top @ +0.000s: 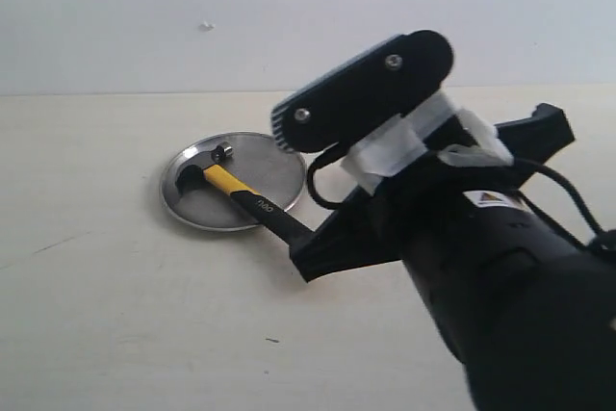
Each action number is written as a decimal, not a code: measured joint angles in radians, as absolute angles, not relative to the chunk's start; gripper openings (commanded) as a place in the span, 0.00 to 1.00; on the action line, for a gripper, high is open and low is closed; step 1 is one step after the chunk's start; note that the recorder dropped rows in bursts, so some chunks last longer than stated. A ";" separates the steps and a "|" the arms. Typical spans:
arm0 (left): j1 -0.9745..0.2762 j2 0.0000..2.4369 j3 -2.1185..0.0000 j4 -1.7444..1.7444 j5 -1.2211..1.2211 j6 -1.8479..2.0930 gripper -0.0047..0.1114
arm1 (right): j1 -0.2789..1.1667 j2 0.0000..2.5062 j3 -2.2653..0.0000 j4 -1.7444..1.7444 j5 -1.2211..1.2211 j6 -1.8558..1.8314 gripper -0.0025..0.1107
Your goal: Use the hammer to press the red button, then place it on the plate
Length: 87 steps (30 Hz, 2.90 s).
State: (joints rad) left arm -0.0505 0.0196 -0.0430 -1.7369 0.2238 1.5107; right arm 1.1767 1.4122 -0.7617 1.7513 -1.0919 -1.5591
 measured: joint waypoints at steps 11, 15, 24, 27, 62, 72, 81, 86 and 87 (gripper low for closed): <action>-0.051 0.020 -0.043 -1.737 0.224 1.511 0.04 | 1.181 1.370 -0.742 1.753 -1.100 -1.534 0.02; -0.051 0.020 -0.043 -1.737 0.224 1.511 0.04 | 1.181 1.370 -0.742 1.753 -1.100 -1.486 0.02; -0.051 0.020 -0.043 -1.737 0.224 1.511 0.04 | 1.125 1.287 -0.701 1.744 -0.990 -1.356 0.02; -0.051 0.020 -0.043 -1.737 0.224 1.511 0.04 | 1.013 1.211 -0.660 1.664 -0.744 -1.394 0.02; -0.051 0.020 -0.043 -1.737 0.224 1.511 0.04 | 0.062 0.245 -0.267 0.755 0.146 -0.813 0.02; -0.051 0.020 -0.041 -1.737 0.224 1.511 0.04 | 0.062 0.006 -0.184 -0.199 0.333 0.180 0.02; -0.051 0.018 -0.037 -1.737 0.224 1.511 0.04 | 0.062 0.006 -0.070 -0.227 0.344 0.133 0.02; -0.051 0.018 -0.037 -1.737 0.224 1.511 0.04 | 0.062 0.006 -0.007 -0.203 0.341 0.112 0.02; -0.051 0.018 -0.037 -1.737 0.224 1.511 0.04 | 0.062 0.006 -0.005 -0.195 0.341 0.115 0.02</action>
